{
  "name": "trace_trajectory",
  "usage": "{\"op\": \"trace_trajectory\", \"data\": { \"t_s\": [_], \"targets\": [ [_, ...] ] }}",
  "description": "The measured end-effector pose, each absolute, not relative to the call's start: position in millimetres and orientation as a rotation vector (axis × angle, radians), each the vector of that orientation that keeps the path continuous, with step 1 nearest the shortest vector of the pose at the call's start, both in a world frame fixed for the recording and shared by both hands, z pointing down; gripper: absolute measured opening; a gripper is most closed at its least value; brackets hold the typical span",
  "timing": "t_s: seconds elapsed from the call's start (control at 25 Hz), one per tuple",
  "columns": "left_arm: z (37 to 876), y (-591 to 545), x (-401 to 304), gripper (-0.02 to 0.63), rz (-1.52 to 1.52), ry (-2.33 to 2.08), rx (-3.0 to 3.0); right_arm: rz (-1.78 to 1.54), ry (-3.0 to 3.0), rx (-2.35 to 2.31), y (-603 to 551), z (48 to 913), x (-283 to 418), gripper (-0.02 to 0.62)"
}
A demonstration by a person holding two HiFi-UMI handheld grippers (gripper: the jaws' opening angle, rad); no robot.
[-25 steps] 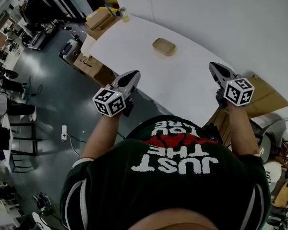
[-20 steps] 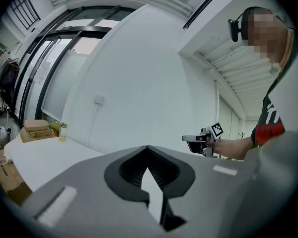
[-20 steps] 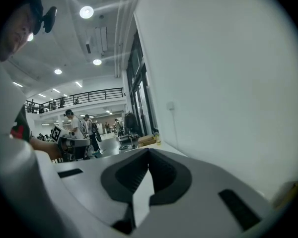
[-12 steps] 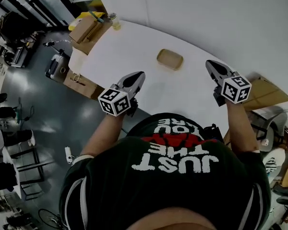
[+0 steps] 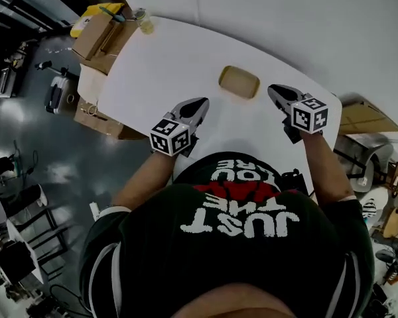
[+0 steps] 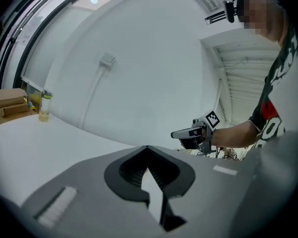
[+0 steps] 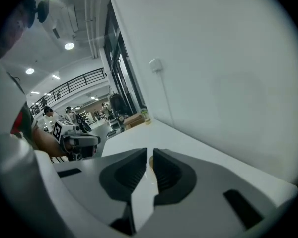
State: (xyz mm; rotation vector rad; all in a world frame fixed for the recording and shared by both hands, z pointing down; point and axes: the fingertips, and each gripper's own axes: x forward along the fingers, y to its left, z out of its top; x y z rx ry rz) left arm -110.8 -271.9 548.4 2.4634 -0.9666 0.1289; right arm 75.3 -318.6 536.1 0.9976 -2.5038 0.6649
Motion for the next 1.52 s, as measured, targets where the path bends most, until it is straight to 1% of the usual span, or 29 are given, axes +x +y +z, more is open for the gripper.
{"op": "trace_trajectory", "data": {
  "t_s": [0.28, 0.48, 0.52, 0.6, 0.92, 1.2, 1.52],
  "targets": [
    [587, -277, -87, 0.008, 0.142, -0.982, 2.392, 0.813, -2.426, 0.842, -322, 608, 65, 0.009],
    [608, -281, -76, 0.008, 0.15, -0.984, 2.347, 1.021, -2.378, 0.772, -312, 654, 56, 0.011],
    [611, -280, -73, 0.008, 0.155, -0.98, 2.346, 1.079, -2.367, 0.764, -310, 662, 55, 0.024],
    [616, -277, -71, 0.008, 0.169, -0.971, 2.344, 1.223, -2.34, 0.751, -307, 679, 52, 0.079],
    [632, -274, -85, 0.008, 0.197, -0.982, 2.309, 1.806, -2.193, 0.769, -311, 730, 40, 0.141],
    [644, -272, -95, 0.008, 0.184, -0.998, 2.267, 2.043, -2.152, 0.768, -323, 742, 26, 0.147],
    [651, -267, -93, 0.008, 0.187, -0.999, 2.239, 2.187, -2.112, 0.726, -321, 748, 21, 0.139]
  ]
}}
